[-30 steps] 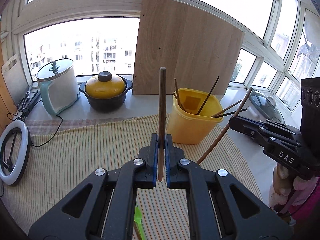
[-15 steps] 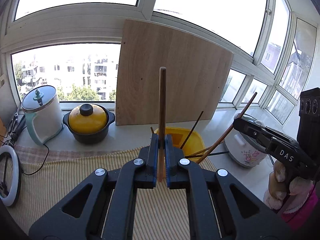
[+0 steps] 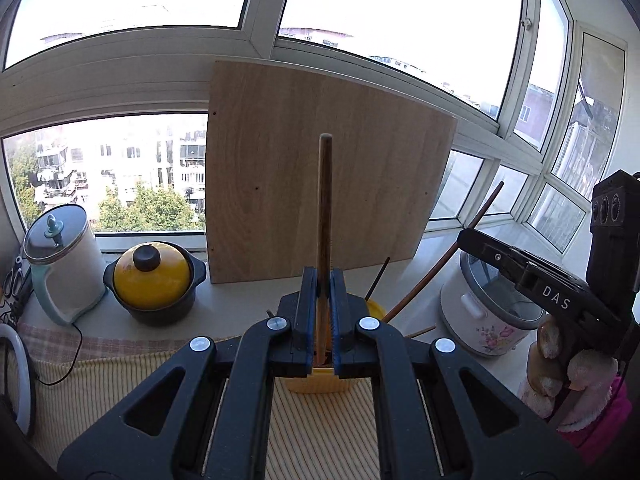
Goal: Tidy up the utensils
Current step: 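Lower both chopsticks into the yellow container and open both tools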
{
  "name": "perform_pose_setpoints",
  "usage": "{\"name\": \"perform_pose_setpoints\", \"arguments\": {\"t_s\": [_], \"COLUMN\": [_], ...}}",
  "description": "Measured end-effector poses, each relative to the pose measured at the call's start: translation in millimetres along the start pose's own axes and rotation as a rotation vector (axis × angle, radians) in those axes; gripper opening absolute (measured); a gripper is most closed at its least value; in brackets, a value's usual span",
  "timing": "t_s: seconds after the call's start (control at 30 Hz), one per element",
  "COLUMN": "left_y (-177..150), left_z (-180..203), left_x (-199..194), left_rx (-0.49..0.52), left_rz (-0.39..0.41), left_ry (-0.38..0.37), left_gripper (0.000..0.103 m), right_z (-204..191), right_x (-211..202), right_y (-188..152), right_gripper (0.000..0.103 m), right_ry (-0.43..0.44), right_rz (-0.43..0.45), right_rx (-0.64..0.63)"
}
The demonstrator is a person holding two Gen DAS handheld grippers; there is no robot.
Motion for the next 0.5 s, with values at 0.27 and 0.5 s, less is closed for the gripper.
{"name": "perform_pose_setpoints", "arguments": {"t_s": [0.27,0.5], "left_y": [-6.8,-13.6], "left_z": [6.2,5.8], "left_x": [38.5,67.2], "left_rx": [0.005,0.001], "left_rz": [-0.053,-0.094], "left_ry": [0.000,0.002], "left_gripper": [0.004,0.004], "right_z": [27.0,46.2], "right_x": [26.0,49.4], "right_y": [-8.6,-17.6], "right_gripper": [0.003,0.003], "right_ry": [-0.051,-0.069], "right_rz": [-0.049,-0.097], "right_rx": [0.010,0.021]}}
Point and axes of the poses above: each gripper's, at about its wrist camera, not at the fingertips, and x roughly the way its jaws point, z to its right, y to its top, the point moved 3 cm from there along x, roughly the way its jaws point, and after that the axes turned 8 degrees about y, right-handed, at the moved point
